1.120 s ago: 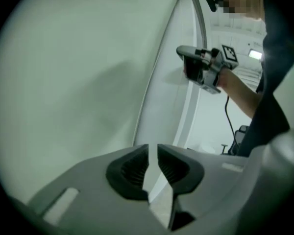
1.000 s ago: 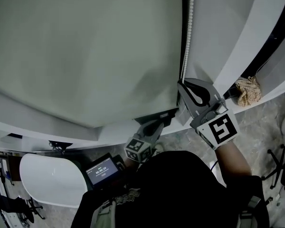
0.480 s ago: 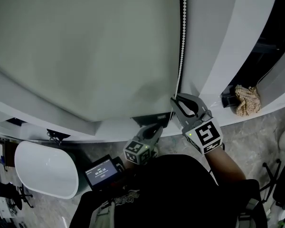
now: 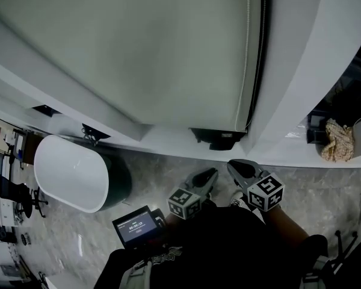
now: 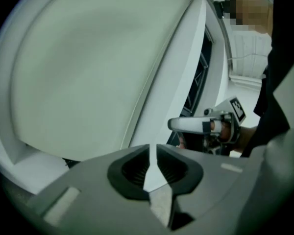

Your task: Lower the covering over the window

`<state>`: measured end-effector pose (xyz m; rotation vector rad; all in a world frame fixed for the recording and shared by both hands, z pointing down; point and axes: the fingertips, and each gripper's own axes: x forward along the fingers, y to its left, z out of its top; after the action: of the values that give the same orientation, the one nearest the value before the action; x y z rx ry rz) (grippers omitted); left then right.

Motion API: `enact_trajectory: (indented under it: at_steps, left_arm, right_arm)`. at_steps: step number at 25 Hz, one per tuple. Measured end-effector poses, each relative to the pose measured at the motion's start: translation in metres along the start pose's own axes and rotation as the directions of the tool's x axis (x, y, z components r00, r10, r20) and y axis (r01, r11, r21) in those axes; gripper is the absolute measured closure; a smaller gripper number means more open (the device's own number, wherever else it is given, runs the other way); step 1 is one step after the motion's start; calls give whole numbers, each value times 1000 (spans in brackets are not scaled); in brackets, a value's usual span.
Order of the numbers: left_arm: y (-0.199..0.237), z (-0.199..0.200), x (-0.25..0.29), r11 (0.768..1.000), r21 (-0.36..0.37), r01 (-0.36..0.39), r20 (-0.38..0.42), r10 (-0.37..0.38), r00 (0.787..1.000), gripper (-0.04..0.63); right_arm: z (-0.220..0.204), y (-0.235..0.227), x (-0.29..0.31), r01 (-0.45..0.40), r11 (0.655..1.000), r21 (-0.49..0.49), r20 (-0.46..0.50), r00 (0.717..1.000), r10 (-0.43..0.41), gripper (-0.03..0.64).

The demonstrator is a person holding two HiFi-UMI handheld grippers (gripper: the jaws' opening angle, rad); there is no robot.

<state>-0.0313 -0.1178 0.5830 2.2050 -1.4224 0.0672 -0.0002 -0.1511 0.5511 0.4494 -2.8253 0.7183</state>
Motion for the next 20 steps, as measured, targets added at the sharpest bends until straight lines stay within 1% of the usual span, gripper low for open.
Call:
enact_trajectory:
  at_steps: [1,3,5,7,10,12,15,20]
  left_arm:
    - [2,-5,-9,1000,-4,-19,-14,19,1000,552]
    - [3,-1,-25,999,-28,-47,-31,46,998,554]
    - [6,4,-40,996,-61,-68,-28,67,997,554]
    - [12,3,-50,993,-95,-72,-23,70,997,555]
    - [13,-2,-61,994,-105,-22,-23,20,1000,558]
    - [9,-1,-73,996,-82,20,-23,-22,1000,558]
    - [9,-5,-108,996,-51,73,2,-73,997,558]
    - [29,-32,-181,994,-67,85,6,-84,996,560]
  right_arm:
    - [-9,7,4,-25,1000,6,-14,1000,25,589]
    - [-20,24,12,-70,997,14,-30,997,71,583]
    - [-30,42,18,-109,993,34,-34,993,110,583]
    - [-40,57,22,-125,991,56,-34,991,127,584]
    - [-56,74,27,-100,992,76,-37,994,103,589]
    - [-67,88,29,-67,994,92,-31,997,70,597]
    - [-78,118,34,-20,993,116,2,1000,20,609]
    - [-92,180,43,22,994,107,47,999,-27,609]
